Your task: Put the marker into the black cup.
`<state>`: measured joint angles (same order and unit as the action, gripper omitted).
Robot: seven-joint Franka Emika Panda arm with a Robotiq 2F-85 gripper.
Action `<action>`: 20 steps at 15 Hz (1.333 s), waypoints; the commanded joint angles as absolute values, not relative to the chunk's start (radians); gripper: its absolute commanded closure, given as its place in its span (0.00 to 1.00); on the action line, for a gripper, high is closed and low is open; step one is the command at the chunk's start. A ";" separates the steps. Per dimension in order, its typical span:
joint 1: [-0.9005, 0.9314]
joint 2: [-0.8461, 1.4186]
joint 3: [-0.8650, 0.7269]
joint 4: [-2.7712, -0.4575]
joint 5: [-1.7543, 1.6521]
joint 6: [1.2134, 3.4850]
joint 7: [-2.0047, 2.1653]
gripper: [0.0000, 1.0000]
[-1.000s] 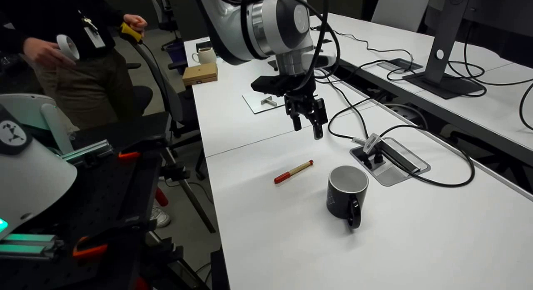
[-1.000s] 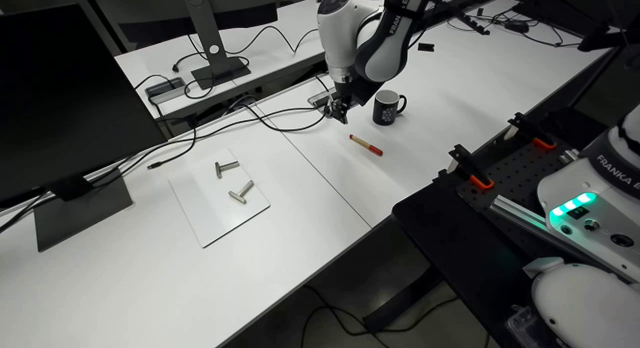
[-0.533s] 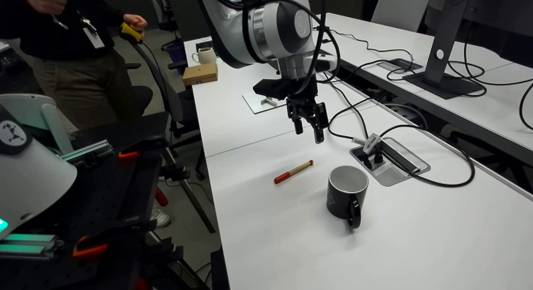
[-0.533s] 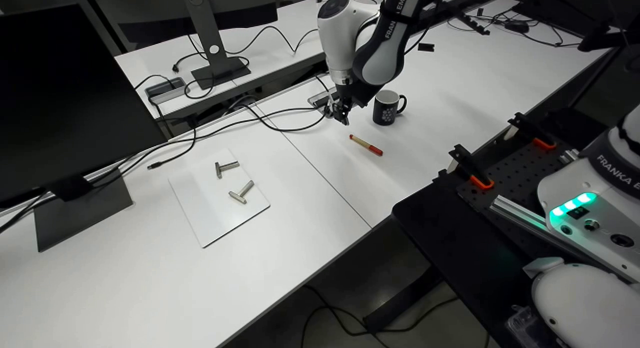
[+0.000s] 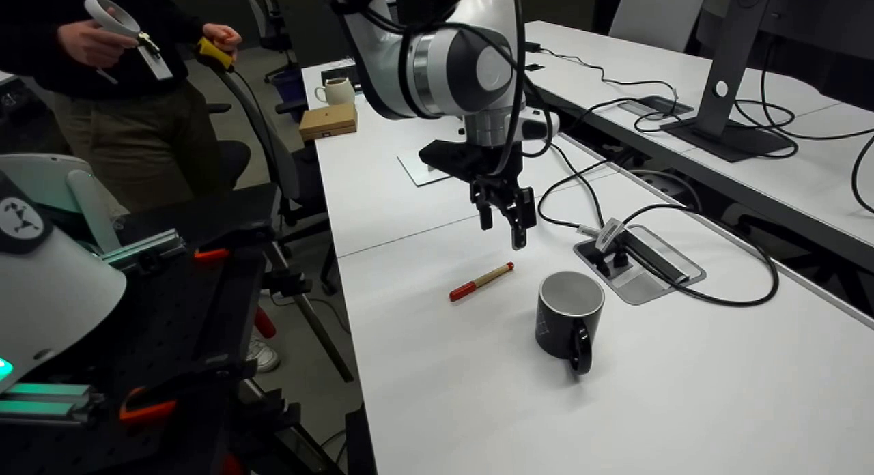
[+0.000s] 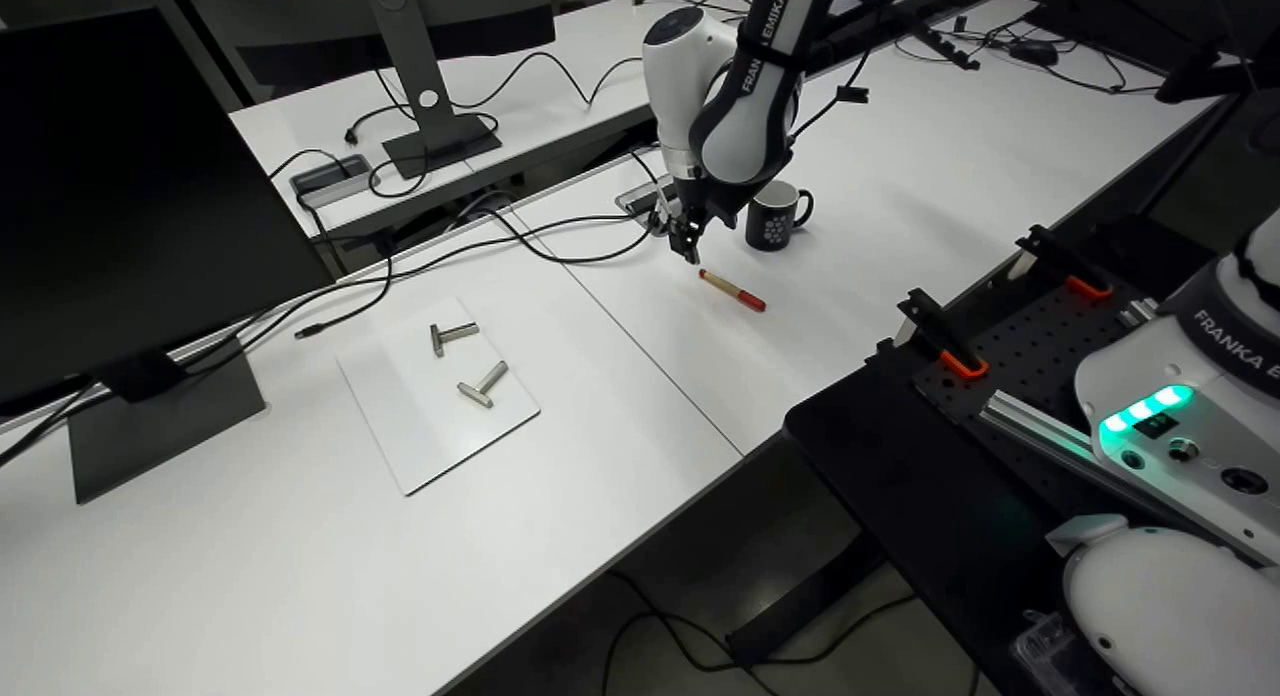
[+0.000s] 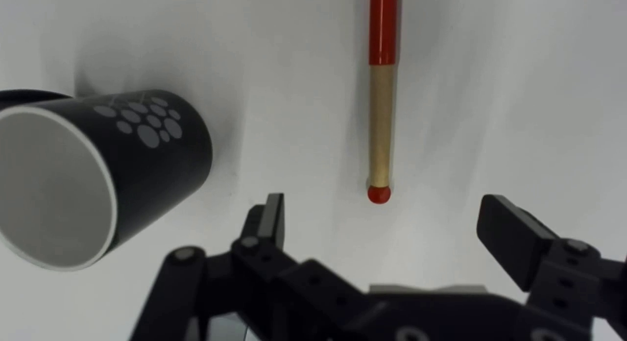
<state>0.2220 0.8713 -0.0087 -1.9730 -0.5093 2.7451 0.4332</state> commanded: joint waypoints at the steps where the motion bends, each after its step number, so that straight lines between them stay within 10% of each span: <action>1: 0.217 0.956 -0.003 -1.902 -0.376 2.760 0.279 0.00; 20: 0.223 1.079 -0.035 -1.790 -0.177 2.736 0.121 0.00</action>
